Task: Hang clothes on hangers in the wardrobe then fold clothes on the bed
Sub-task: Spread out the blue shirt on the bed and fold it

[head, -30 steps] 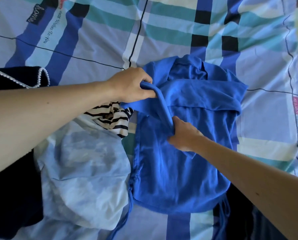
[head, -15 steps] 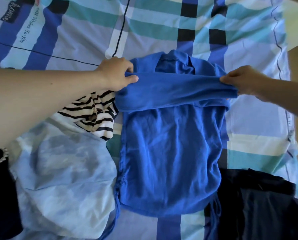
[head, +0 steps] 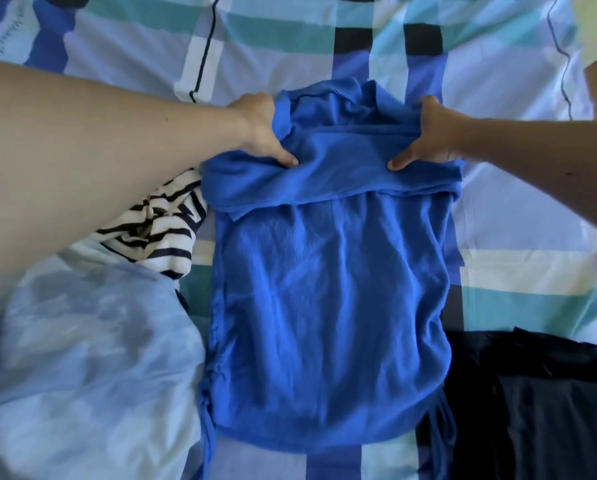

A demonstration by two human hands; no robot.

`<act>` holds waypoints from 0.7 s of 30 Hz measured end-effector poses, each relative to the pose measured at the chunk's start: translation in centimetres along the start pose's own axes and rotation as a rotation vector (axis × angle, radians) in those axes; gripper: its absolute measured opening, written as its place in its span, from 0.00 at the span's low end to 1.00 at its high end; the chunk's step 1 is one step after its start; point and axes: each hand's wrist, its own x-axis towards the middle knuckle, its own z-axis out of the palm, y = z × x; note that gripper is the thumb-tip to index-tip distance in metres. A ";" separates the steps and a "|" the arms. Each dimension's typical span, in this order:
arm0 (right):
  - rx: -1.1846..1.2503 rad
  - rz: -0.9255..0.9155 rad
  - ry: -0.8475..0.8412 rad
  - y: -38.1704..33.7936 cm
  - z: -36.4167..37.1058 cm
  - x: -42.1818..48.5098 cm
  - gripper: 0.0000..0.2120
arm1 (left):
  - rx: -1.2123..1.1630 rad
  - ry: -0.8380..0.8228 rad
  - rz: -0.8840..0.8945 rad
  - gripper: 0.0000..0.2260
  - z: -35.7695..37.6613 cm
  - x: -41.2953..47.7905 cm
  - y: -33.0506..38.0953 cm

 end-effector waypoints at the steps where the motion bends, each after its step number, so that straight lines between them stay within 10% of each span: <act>1: -0.014 -0.014 -0.030 -0.1 -0.1 -0.5 0.42 | -0.015 -0.021 0.025 0.38 0.0 -0.3 0.2; 4: -0.042 -0.070 -0.060 -0.4 -1.1 -2.4 0.22 | 0.003 0.004 0.112 0.18 -0.4 -1.5 0.4; 8: -0.004 -0.131 0.246 -0.8 -3.9 -4.4 0.08 | 0.039 0.215 0.178 0.16 -3.8 -3.4 0.2; 14: 0.055 -0.375 0.568 -0.5 -5.9 -10.1 0.16 | 0.052 0.572 0.407 0.07 -8.1 -8.2 0.0; 21: -0.235 -0.555 0.154 6.2 3.5 -21.5 0.17 | 0.302 0.234 0.969 0.13 0.8 -18.3 -3.8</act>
